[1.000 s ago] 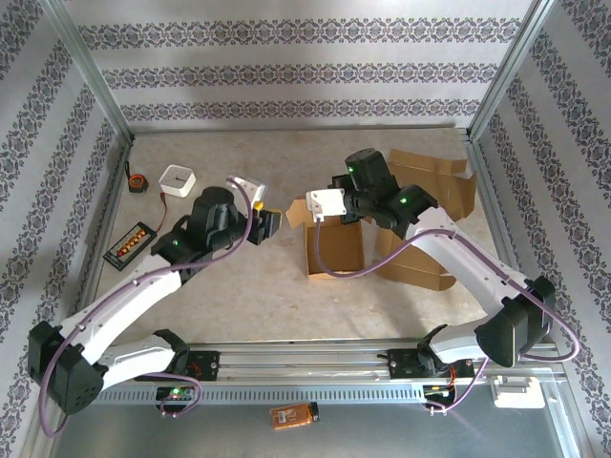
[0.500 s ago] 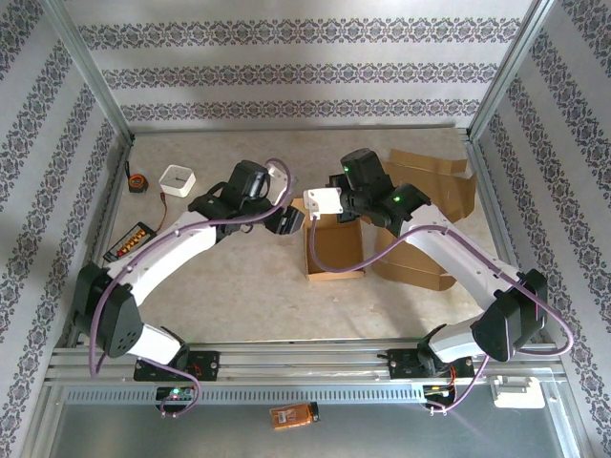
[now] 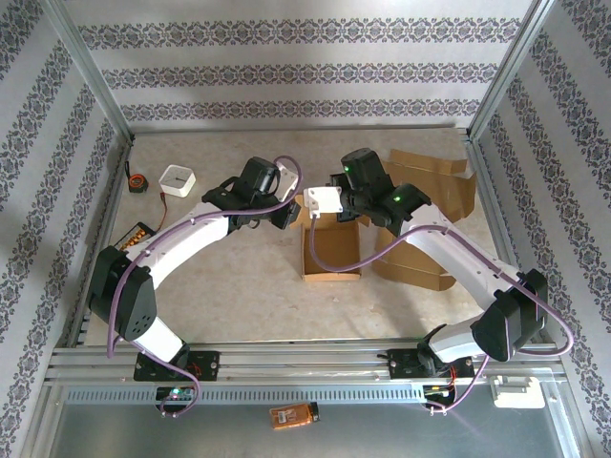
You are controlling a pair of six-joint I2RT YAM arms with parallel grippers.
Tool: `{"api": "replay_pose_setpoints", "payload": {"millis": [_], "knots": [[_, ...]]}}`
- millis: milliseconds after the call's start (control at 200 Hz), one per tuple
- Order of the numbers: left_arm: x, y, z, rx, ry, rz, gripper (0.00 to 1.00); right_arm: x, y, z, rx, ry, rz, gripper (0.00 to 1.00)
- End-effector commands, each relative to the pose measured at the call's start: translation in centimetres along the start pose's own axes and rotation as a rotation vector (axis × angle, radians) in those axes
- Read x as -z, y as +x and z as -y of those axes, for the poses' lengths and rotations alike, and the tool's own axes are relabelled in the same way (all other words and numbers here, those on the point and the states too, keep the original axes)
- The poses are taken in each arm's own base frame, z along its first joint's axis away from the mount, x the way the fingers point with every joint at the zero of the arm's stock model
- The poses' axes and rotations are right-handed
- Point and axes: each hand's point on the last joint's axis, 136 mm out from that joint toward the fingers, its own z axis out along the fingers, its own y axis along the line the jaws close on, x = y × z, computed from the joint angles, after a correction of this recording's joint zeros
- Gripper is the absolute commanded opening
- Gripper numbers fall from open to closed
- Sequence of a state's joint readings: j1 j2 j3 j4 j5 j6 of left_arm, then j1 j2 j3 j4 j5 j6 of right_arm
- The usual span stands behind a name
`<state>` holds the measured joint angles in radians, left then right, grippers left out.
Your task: Fold the paper box
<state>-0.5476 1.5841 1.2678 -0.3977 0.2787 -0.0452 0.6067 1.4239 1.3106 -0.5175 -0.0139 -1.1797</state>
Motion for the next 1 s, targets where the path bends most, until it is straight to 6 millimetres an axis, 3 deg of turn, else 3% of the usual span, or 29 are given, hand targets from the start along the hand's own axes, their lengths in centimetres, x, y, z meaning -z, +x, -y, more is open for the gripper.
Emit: {"api": "replay_pose_setpoints", "payload": {"millis": [0,25,55,95,130,275,425,580,725,994], "knots": [[0.9,-1.7,-0.5,-0.033,-0.036,0.035,0.1,0.2,-0.4,-0.1,-0.042,0.013,0.008,0.15],[0.8,-1.6,-0.6,-0.041,-0.045,0.029,0.07,0.3,-0.3,-0.1,-0.064,0.018,0.005,0.18],[0.8,-1.5,-0.8,-0.056,-0.053,0.025,0.04,0.6,-0.2,0.1,-0.108,0.03,-0.003,0.38],[0.7,-1.4,-1.0,-0.072,-0.063,0.02,0.01,0.9,0.2,0.4,-0.17,0.052,-0.015,0.54],[0.7,-1.4,-1.0,-0.087,-0.063,0.018,0.0,1.1,0.7,0.7,-0.247,0.075,-0.029,0.62],[0.5,-1.7,-1.2,-0.12,-0.075,0.016,0.0,2.3,2.6,0.8,-0.613,0.092,-0.048,0.77],[0.5,-2.2,-1.8,-0.114,-0.113,0.015,0.0,3.0,5.4,0.4,-0.901,0.149,-0.129,0.86],[0.5,-2.8,-2.4,-0.111,-0.17,0.025,0.0,2.7,7.8,-0.7,-1.109,0.182,-0.266,0.74],[0.3,-3.2,-2.1,-0.111,-0.171,0.029,0.0,1.4,8.5,-2.3,-1.173,0.138,-0.336,0.58],[0.4,-3.3,-2.0,-0.109,-0.193,0.027,0.0,0.5,9.2,-2.2,-1.233,0.15,-0.391,0.38]]}}
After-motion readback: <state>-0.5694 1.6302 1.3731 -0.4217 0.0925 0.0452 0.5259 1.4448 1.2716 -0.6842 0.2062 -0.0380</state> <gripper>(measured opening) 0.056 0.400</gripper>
